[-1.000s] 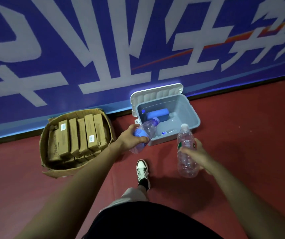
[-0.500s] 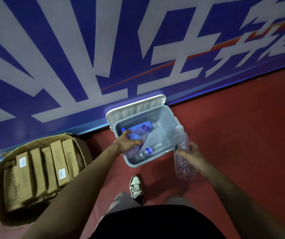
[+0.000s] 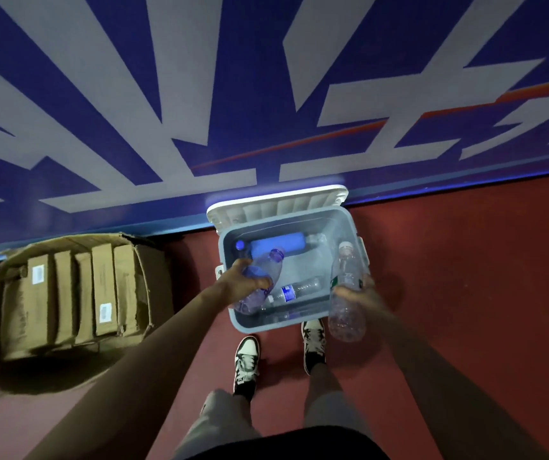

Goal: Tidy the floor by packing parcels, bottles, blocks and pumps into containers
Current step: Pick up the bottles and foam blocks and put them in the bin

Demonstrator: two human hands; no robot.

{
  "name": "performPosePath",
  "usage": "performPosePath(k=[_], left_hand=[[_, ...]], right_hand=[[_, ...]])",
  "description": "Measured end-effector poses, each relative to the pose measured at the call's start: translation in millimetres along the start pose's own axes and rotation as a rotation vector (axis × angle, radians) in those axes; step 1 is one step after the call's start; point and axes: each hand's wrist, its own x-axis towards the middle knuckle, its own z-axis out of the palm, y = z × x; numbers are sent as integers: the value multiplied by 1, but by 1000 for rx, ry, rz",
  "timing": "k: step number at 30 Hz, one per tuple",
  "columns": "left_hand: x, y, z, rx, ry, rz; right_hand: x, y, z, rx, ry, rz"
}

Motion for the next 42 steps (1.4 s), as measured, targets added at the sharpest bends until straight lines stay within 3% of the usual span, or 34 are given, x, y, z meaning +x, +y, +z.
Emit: performPosePath(k=[6,10,17,26,31,42], left_hand=[[64,26,34,121,-10,-40],[100,44,53,195,10,-52],[125,54,57,476,0,-49],[94,70,36,579,-15,59],[51,80,10,643,15,118],[-36,69,-30,902,-59,350]], right_hand=[[116,16,-14,-23,-22,11],[108,-25,-23,-156,6,16],[132,-20,-45,-411,-81,45],[85,-55,-43,-642,29,-253],[35,-83,-30,-769,74,-266],[-66,-75,4,-777,96,-319]])
